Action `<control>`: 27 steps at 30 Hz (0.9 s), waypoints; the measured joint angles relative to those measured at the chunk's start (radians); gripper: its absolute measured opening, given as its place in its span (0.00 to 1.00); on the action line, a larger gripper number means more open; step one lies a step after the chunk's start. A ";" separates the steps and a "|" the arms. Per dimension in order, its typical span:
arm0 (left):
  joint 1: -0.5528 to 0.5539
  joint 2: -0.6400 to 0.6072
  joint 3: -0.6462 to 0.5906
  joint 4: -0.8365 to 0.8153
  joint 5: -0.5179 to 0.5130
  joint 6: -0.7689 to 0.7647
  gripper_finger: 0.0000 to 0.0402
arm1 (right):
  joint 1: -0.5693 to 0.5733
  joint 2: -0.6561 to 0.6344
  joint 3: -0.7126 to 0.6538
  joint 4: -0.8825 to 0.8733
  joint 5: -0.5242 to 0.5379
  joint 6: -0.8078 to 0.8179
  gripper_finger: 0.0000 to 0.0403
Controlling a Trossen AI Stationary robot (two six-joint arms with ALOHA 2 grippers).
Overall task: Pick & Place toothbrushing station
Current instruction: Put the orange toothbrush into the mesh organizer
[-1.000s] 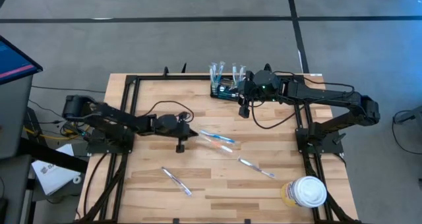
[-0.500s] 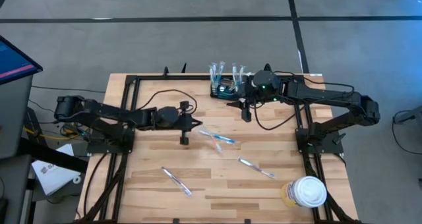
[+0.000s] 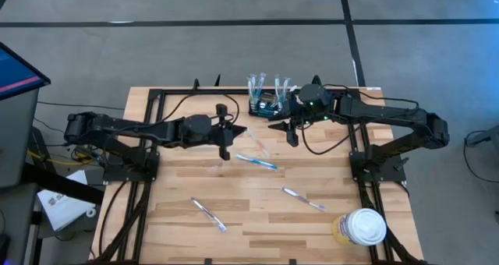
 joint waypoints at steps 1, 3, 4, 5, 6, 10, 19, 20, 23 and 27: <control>0.000 0.000 0.008 0.000 0.000 0.010 0.00 | 0.000 0.000 0.000 0.000 0.000 -0.002 0.28; 0.000 0.000 0.021 0.000 -0.007 0.025 0.00 | 0.001 0.008 0.000 0.008 0.000 -0.002 0.28; 0.000 0.000 0.027 0.000 -0.016 0.041 0.00 | 0.004 0.024 0.001 0.027 -0.001 -0.002 0.28; 0.000 0.000 0.034 0.003 -0.022 0.058 0.00 | 0.008 0.035 0.002 0.037 -0.001 -0.002 0.28; 0.000 0.000 0.041 0.003 -0.023 0.069 0.00 | 0.011 0.039 -0.004 0.030 -0.005 -0.002 0.28; 0.003 0.000 0.055 0.005 -0.026 0.098 0.00 | 0.019 0.099 0.001 0.095 -0.042 -0.003 0.28; 0.013 0.000 0.056 -0.045 -0.056 0.109 0.00 | 0.016 0.186 0.052 0.107 -0.082 -0.009 0.28; 0.014 0.000 0.056 -0.048 -0.062 0.109 0.00 | 0.016 0.184 0.055 0.106 -0.088 -0.009 0.28; 0.014 0.000 0.056 -0.049 -0.066 0.109 0.00 | 0.017 0.181 0.058 0.127 -0.100 -0.010 0.28; 0.014 0.000 0.056 -0.048 -0.070 0.111 0.00 | 0.020 0.182 0.057 0.137 -0.100 -0.010 0.28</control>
